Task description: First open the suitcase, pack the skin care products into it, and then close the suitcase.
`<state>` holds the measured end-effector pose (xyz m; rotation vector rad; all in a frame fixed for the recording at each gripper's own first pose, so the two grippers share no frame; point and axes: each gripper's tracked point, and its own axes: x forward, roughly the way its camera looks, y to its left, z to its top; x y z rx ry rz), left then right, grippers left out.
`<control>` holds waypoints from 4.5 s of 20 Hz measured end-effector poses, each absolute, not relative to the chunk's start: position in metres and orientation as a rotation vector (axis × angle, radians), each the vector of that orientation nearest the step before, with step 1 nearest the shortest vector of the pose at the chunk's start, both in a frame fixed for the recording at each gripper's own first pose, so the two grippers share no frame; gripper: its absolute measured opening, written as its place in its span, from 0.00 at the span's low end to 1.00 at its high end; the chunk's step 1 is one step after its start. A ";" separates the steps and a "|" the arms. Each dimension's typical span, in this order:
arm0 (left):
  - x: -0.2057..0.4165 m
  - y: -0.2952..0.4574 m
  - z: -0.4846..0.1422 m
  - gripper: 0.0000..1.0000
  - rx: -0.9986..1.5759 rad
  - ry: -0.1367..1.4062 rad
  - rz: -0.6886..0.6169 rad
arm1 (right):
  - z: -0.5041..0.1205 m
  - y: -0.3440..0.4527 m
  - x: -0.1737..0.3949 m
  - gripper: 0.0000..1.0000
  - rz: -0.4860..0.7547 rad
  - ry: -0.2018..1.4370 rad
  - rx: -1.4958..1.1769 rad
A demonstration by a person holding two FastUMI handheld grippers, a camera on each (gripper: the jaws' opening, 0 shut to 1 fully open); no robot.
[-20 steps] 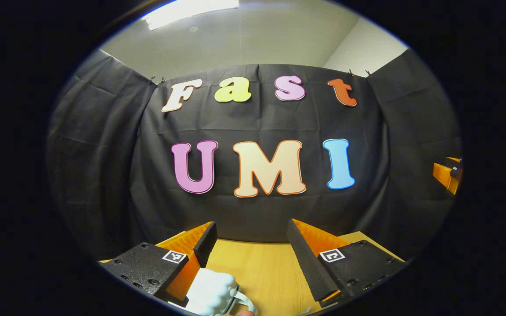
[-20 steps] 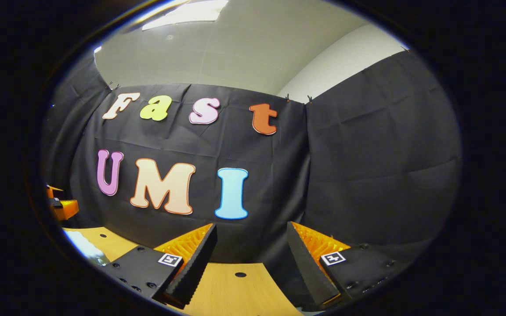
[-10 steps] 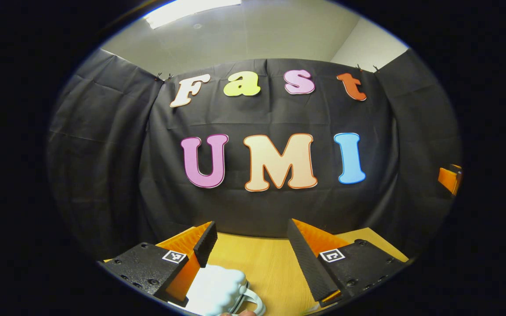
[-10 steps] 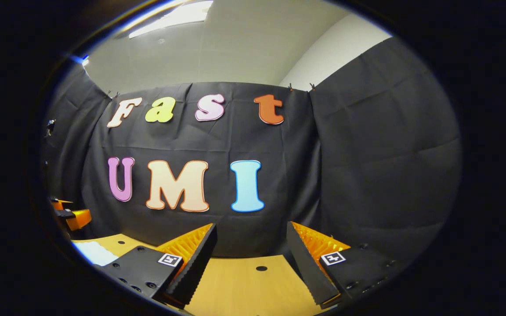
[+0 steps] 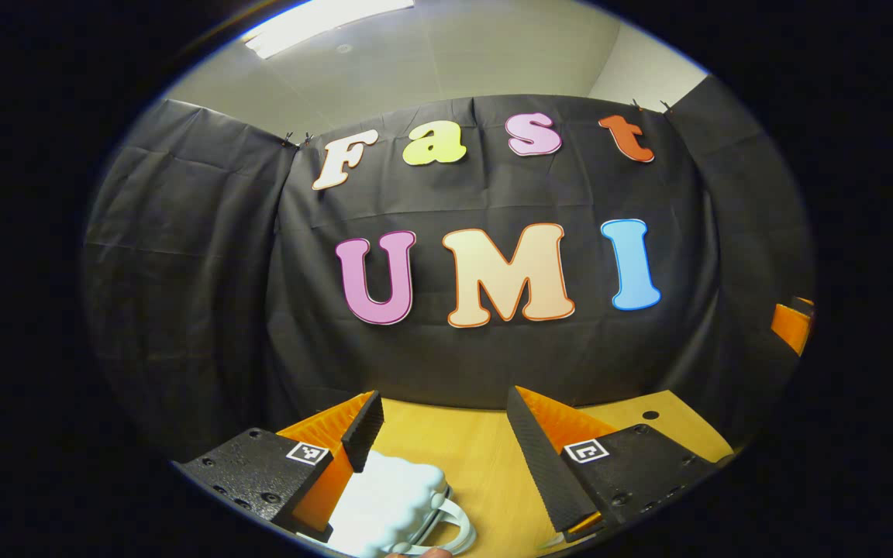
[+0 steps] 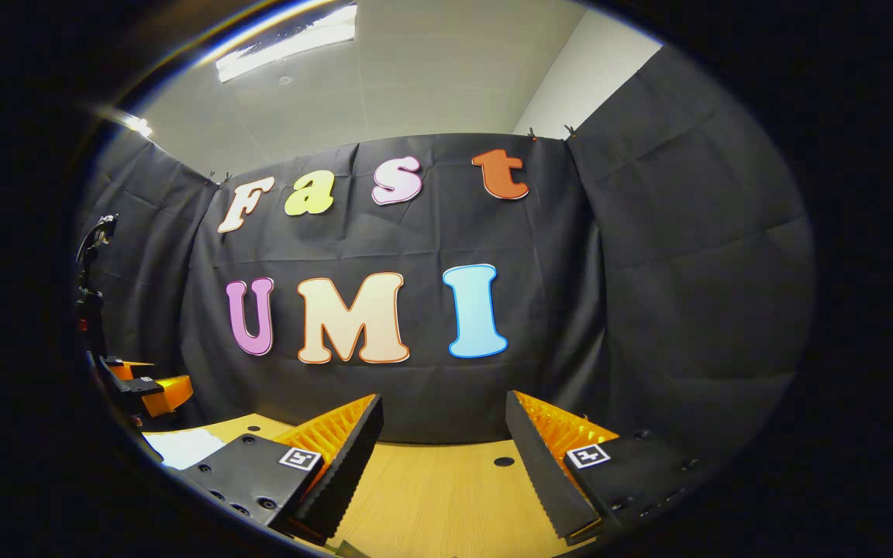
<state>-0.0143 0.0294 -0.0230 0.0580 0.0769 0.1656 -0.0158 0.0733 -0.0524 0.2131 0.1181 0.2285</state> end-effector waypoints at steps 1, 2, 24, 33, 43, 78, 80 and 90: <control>-0.014 0.031 -0.025 0.94 0.058 0.078 0.165 | -0.056 0.073 -0.016 0.99 0.225 0.125 0.206; -0.013 0.031 -0.027 0.94 0.053 0.082 0.159 | -0.057 0.073 -0.016 0.99 0.219 0.126 0.203; 0.036 0.008 -0.033 0.94 0.026 0.083 -0.046 | -0.030 0.118 -0.032 0.97 0.148 0.091 0.193; 0.035 0.008 -0.045 0.94 0.023 0.098 -0.060 | -0.023 0.125 -0.037 0.97 0.159 0.075 0.176; -0.023 0.011 -0.202 0.96 0.098 0.543 -0.128 | -0.056 0.151 -0.045 0.97 0.238 0.161 0.172; -0.045 -0.009 -0.264 0.02 -0.057 0.940 -0.183 | -0.084 0.179 -0.053 0.97 0.349 0.238 0.238; -0.034 -0.001 -0.238 0.02 -0.055 0.902 -0.178 | -0.080 0.185 -0.054 0.97 0.366 0.223 0.238; 0.005 0.121 -0.118 0.02 -0.158 0.713 -0.097 | -0.074 0.214 -0.063 0.97 0.398 0.220 0.242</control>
